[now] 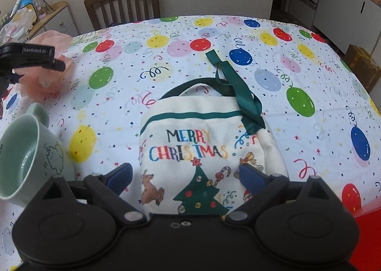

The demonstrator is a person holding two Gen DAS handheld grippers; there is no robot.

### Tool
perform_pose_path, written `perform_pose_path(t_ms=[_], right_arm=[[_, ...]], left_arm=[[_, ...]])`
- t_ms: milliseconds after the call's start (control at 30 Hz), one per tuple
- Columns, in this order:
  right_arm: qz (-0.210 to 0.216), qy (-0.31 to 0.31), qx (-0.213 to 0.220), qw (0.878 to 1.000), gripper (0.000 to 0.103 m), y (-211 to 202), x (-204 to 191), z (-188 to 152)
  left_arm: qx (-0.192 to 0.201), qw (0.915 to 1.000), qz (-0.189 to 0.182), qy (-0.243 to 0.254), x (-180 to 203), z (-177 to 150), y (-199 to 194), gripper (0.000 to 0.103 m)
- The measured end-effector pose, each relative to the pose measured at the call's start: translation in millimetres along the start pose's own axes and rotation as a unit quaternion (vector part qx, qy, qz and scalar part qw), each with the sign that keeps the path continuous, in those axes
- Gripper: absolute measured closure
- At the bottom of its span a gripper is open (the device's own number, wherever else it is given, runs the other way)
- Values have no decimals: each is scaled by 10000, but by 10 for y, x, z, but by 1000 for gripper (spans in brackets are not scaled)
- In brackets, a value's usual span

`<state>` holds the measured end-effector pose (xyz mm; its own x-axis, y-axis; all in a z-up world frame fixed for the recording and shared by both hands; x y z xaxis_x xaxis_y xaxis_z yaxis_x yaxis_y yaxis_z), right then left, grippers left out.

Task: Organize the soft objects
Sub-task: 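Grasp the pink bath puff with the left gripper while the right grasps the tote bag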

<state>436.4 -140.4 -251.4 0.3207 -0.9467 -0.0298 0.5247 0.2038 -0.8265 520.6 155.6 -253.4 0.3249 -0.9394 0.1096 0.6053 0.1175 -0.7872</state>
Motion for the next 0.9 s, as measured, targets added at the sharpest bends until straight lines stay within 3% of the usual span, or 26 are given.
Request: perform_pose_path(t_ms=[100, 233, 367, 533, 900], right_arm=[[-89, 3, -7, 10000, 18, 0, 10, -4], [-28, 64, 30, 10000, 38, -45, 13, 5], [143, 217, 62, 9996, 65, -99, 8, 16], [195, 332, 186, 9991, 86, -213, 20, 34], [660, 851, 402, 9934, 96, -730, 96, 45]], left_arm=[[-95, 9999, 22, -134, -68, -36, 47, 34], [-117, 9994, 30, -323, -136, -65, 47, 48], [-40, 9989, -14, -474, -179, -59, -19, 56], [23, 9983, -193, -548, -138, -59, -140, 62], [202, 9974, -436, -540, -39, -131, -546, 64]])
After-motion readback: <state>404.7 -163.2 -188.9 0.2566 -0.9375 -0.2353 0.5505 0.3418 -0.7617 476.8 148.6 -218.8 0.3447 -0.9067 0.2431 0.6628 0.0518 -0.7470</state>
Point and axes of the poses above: each gripper's, at about its wrist camera, not at the fingertips, and y roughly the way its jaws point, x to its right, z to its top, the point moved 10 cm from there along y, roughly the way its jaws point, and after that the axes turned 4 degrees about -z, right-handed, at the moved point
